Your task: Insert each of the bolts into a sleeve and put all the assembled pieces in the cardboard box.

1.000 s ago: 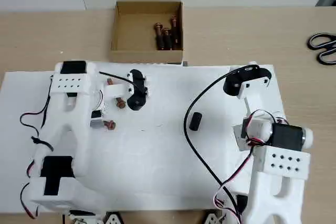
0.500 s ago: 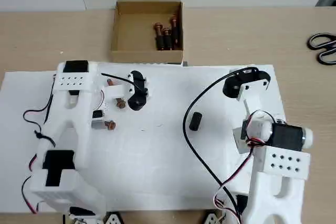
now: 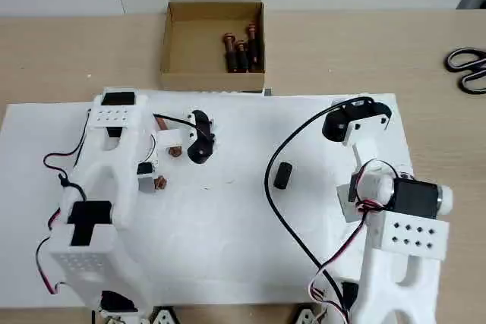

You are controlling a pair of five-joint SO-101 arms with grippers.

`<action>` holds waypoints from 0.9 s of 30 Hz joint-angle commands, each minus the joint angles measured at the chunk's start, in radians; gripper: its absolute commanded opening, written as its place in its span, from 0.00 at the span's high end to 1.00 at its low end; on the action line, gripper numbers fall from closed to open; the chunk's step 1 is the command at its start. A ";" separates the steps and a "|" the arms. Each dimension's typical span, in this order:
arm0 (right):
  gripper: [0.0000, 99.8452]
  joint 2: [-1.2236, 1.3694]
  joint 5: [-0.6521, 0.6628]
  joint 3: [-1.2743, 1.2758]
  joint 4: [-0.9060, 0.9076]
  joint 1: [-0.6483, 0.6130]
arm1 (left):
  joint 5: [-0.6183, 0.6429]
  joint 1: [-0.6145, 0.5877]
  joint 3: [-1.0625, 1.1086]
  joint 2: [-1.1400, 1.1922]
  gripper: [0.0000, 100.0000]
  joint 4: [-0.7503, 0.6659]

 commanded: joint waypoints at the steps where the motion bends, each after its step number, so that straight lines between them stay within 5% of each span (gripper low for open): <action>1: 1.00 -0.019 0.003 -0.012 0.007 0.004 | -0.341 0.000 -0.010 0.011 0.93 -0.025; 10: 1.00 -0.019 0.002 -0.023 0.008 -0.008 | -0.330 0.017 -0.033 -0.143 0.99 0.106; 15: 0.99 -0.012 -0.127 -0.166 0.119 -0.148 | -0.207 0.072 -0.045 -0.311 0.99 0.192; 21: 0.99 -0.019 -0.216 -0.218 0.179 -0.248 | 0.126 0.160 -0.047 -0.463 0.99 0.176; 27: 1.00 -0.021 -0.242 -0.221 0.185 -0.252 | 0.617 0.252 -0.048 -0.647 0.99 0.141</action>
